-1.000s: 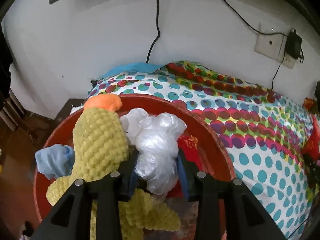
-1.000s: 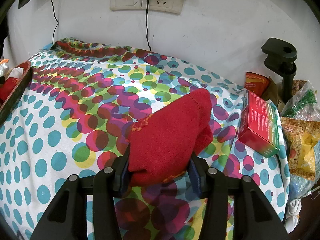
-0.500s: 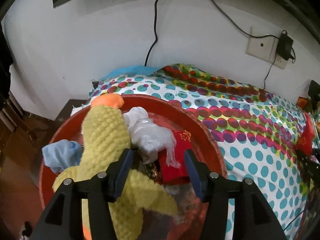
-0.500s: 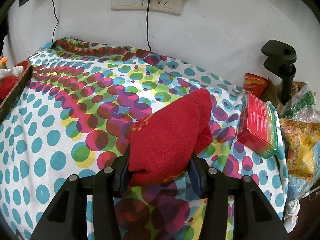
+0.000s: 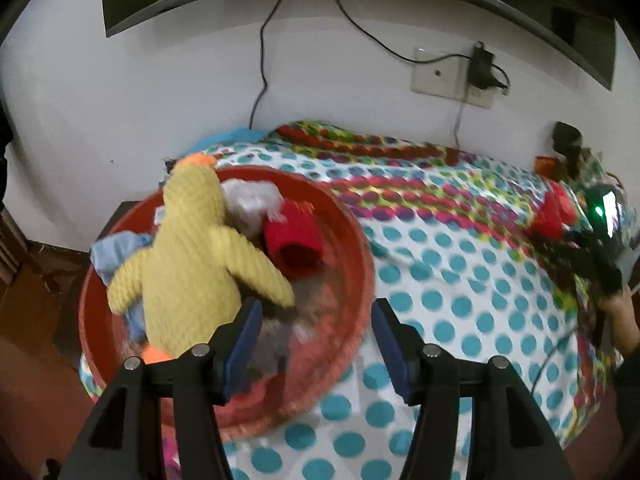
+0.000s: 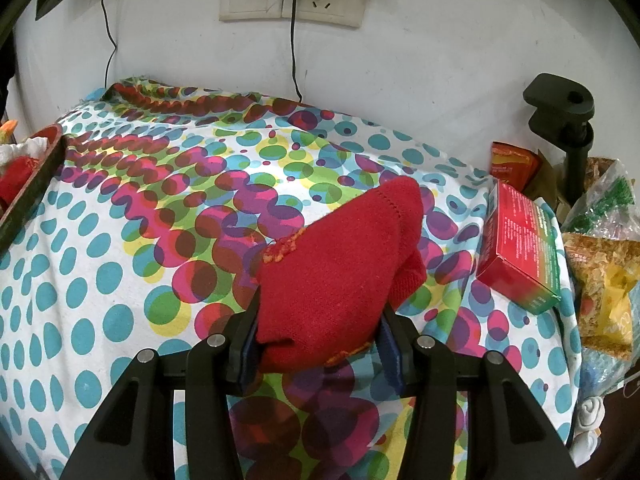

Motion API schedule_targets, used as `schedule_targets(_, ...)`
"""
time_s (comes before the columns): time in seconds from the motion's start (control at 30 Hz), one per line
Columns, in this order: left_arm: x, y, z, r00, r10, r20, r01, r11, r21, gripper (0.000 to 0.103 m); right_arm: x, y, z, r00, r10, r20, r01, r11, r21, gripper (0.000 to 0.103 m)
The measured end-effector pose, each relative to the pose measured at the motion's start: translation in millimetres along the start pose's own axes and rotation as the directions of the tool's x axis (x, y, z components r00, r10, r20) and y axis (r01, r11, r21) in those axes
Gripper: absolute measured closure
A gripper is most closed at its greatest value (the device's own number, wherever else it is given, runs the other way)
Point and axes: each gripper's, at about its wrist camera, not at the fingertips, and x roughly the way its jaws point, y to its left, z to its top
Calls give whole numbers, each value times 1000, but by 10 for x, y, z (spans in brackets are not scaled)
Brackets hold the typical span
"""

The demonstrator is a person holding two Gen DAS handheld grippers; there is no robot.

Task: Organize objects
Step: 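Withdraw the left tool while the right tool carries the red sock toward the tray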

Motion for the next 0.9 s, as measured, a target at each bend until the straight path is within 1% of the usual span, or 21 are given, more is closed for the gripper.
schedule_targets(0.07,20,-52,-99,1000,-11,-11,11,1000,10,44,2,-6,-1,1000,-1,0,1,1000,-1,56)
schedule_targets(0.27,120,-133,-329,994,-98,-44,98,995,-5,44,-9,9,3,1000,-9,6,9,1000,0,57)
schedule_targets(0.33,142,-147,-400,993,-106,-45,106,994,-2,44,-16,15,5,1000,-4,14,4,1000,1,58)
schedule_targets(0.43,124,-148,-466,996,-87,-24,87,996,8,44,-38,-6,4,1000,3,25,-3,1000,10,59)
schedule_targets(0.6,63,-51,-525,994,-111,-6,111,994,4,44,-75,-40,1,999,-1,42,0,1000,25,59)
schedule_targets(0.77,-1,85,-555,997,-75,3,75,997,-7,44,-83,31,9,998,-34,44,35,999,0,59)
schedule_targets(0.8,-24,108,-557,997,-72,6,72,997,-10,44,-88,37,10,999,-31,44,31,999,9,59)
schedule_targets(0.87,-81,165,-561,998,-59,14,59,998,-17,44,-109,46,35,999,3,45,-5,999,52,58)
schedule_targets(0.9,-104,197,-562,999,-48,15,48,999,-19,44,-125,67,50,999,-4,50,1,998,57,58)
